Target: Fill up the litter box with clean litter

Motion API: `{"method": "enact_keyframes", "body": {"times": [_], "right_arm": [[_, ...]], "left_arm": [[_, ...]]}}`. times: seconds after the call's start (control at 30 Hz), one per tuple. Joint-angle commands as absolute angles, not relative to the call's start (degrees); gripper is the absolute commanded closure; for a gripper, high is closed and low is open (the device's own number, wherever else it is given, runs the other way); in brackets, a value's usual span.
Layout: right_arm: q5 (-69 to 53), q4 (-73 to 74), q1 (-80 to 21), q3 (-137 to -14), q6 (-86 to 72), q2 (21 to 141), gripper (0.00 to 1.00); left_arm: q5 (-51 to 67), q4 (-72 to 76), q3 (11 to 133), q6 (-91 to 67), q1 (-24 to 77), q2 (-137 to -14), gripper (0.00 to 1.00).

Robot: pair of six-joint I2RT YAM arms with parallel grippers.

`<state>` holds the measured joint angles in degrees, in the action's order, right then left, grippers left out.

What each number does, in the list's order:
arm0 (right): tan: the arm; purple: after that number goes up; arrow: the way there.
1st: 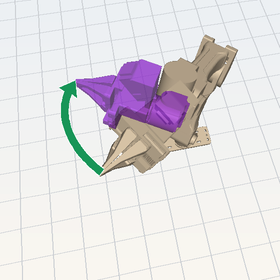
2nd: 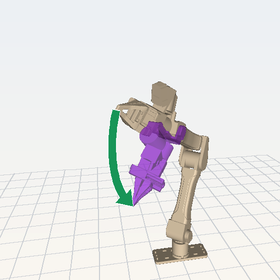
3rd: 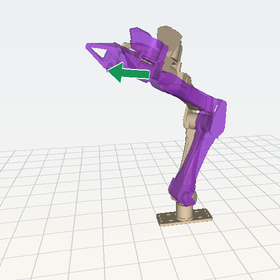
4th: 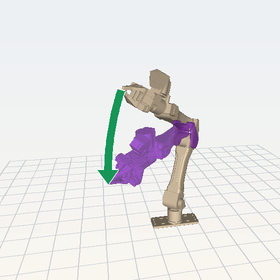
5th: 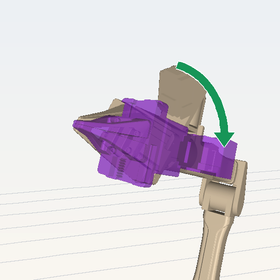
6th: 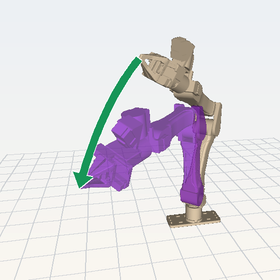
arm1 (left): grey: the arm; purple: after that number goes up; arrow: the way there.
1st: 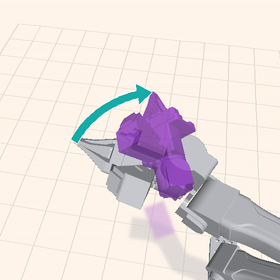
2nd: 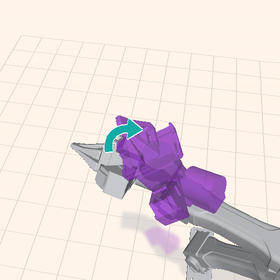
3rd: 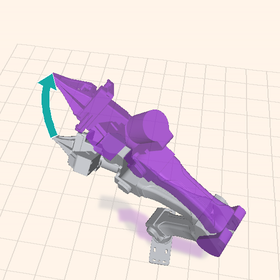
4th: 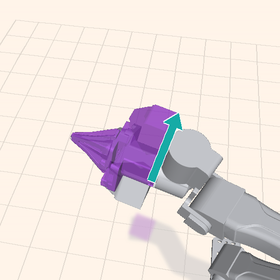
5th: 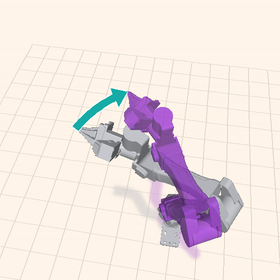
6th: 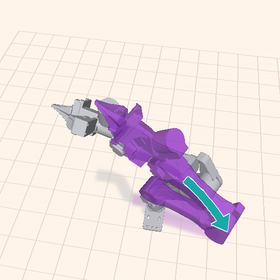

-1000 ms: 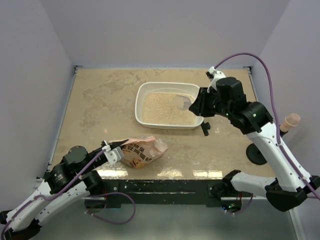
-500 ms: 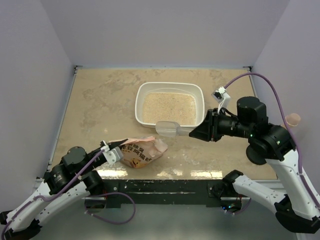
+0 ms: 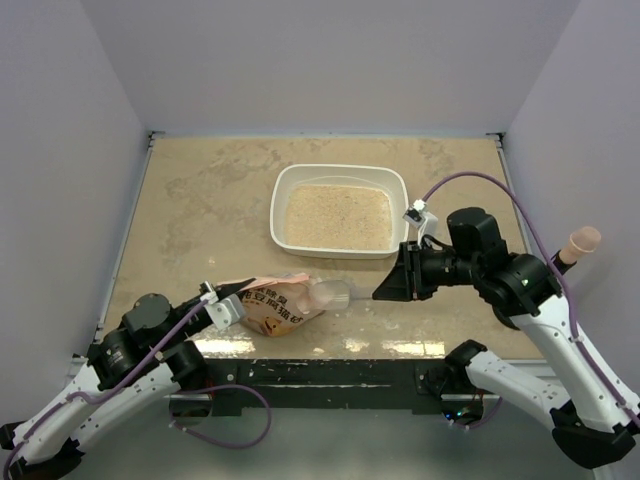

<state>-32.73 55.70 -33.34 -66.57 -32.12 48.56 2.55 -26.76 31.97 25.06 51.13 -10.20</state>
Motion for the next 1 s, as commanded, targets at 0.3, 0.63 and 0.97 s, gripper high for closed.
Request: {"method": "enact_keyframes", "body": {"times": [0.3, 0.63, 0.97], "right_arm": [[-37.18, 45.10, -33.57, -60.48, -33.22, 52.99, 1.00], [-34.11, 37.80, -41.46, -58.62, -38.40, 60.10, 1.00], [-24.70, 36.30, -46.05, -61.08, -42.09, 68.81, 1.00]], "left_arm": [[5.36, -20.74, 32.52, 24.43, 51.33, -8.96, 1.00], [6.24, -21.00, 32.61, 24.70, 51.33, -8.70, 1.00], [6.24, -21.27, 32.61, 24.79, 51.42, -9.05, 1.00]]}}
